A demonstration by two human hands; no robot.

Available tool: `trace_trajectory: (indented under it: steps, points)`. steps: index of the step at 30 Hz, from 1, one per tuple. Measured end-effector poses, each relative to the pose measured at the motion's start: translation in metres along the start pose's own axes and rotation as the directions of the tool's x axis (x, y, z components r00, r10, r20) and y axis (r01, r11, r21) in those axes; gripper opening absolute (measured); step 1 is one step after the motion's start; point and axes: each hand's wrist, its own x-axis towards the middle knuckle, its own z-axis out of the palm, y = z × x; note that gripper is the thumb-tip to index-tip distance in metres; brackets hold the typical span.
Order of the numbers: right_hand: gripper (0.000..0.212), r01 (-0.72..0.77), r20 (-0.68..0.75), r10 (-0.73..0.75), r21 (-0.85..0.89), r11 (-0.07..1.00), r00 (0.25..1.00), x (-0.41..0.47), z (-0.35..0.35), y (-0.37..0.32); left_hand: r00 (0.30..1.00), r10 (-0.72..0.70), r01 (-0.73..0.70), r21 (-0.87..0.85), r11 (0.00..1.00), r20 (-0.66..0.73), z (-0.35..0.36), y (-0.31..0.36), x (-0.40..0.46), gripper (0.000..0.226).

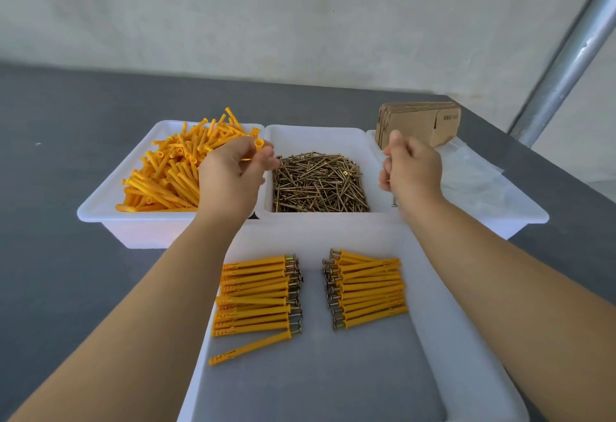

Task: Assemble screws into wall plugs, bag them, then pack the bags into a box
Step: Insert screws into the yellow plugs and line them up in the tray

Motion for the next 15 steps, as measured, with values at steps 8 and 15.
trace_trajectory:
  steps: [8, 15]
  points:
    - [0.030, 0.284, 0.356, -0.207, -0.182, 0.941, 0.911, -0.058, -0.002, -0.009, 0.935, 0.263, -0.329, 0.306, 0.893, 0.237, 0.006, 0.023, -0.008, 0.039]
    - [0.031, 0.600, 0.404, -0.469, -0.311, 0.737, 0.785, -0.072, -0.006, -0.004, 0.798, 0.267, -0.561, 0.507, 0.654, 0.539, 0.015, 0.028, -0.015, 0.035]
